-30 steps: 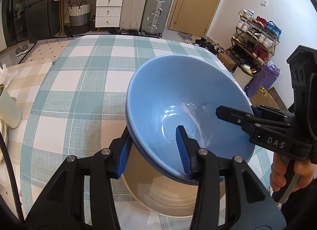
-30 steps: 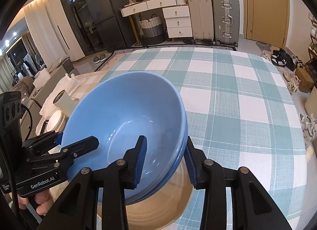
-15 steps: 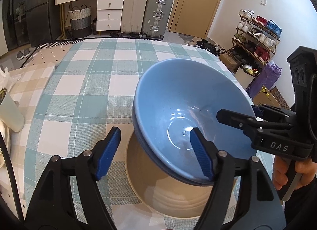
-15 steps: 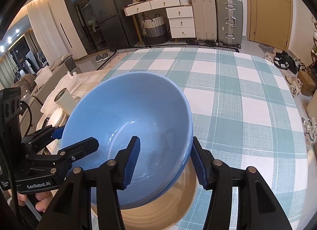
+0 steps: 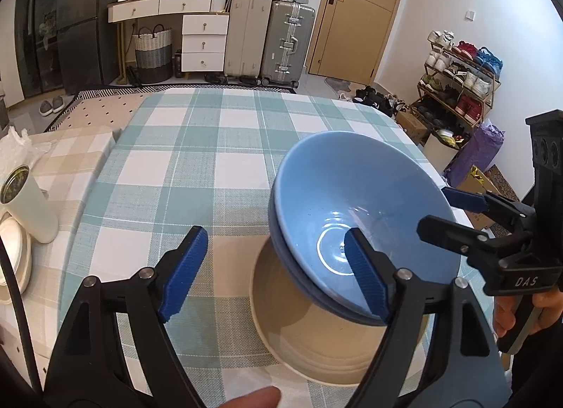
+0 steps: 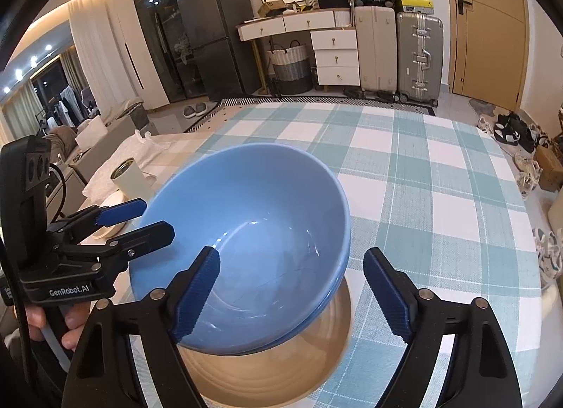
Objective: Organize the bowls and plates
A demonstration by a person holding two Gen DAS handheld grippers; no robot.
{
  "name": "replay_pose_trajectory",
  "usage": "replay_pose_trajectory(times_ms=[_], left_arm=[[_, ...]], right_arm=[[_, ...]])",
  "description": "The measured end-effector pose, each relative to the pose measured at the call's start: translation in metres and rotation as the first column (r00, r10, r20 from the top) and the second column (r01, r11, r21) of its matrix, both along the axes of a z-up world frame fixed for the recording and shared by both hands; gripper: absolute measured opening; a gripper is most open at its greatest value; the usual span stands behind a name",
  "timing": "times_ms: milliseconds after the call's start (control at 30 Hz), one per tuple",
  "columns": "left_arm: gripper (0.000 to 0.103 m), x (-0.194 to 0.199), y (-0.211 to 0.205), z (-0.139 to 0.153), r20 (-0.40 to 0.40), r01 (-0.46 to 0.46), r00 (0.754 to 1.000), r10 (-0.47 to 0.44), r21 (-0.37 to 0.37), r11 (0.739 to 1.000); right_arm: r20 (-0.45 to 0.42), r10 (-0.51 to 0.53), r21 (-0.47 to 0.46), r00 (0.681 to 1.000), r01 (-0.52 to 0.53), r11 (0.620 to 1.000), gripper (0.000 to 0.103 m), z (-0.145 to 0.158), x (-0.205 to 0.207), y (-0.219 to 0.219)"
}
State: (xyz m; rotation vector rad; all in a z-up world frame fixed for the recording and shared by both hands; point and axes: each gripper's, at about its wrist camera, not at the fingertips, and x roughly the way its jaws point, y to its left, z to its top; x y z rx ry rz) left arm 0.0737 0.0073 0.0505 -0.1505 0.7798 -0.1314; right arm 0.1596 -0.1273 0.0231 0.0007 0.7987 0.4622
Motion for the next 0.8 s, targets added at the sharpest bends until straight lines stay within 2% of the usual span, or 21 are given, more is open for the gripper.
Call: replay_pose_trajectory(times_ms=[67,100,133,600,800], left_arm=[[0.084,-0.004,0.003,0.002,0.011,0.004,1.000,-0.004,-0.001,1.000],[0.095,-0.007,0.005,0.003,0.016,0.005,1.000,-0.005,0.001,1.000],[0.101,-0.010,0.007,0.004,0.026,0.006,1.000,-0.006,0.002,1.000],[0.101,-0.058,0.022,0.022,0.219,0.036,0.975,-0.041,0.022,0.999],[0.101,-0.075,0.024,0.017,0.275,0.064,0.959,-0.065,0.013,0.998]], right_arm=[[0.023,0.001,0.013,1.000,-0.002,1.000,0.097,0.003,-0.003,-0.002],[0.036,0.004,0.025,0.999,-0.004,1.000,0.098,0.005,-0.005,-0.004],[0.046,0.006,0.035,0.999,-0.008,0.999,0.100,0.006,-0.006,-0.006],[0.191,0.062,0.101,0.980,-0.082,0.992,0.102,0.006,-0.038,-0.026],[0.272,0.090,0.079,0.958,-0.115,0.990,0.102,0.003,-0.062,-0.034]])
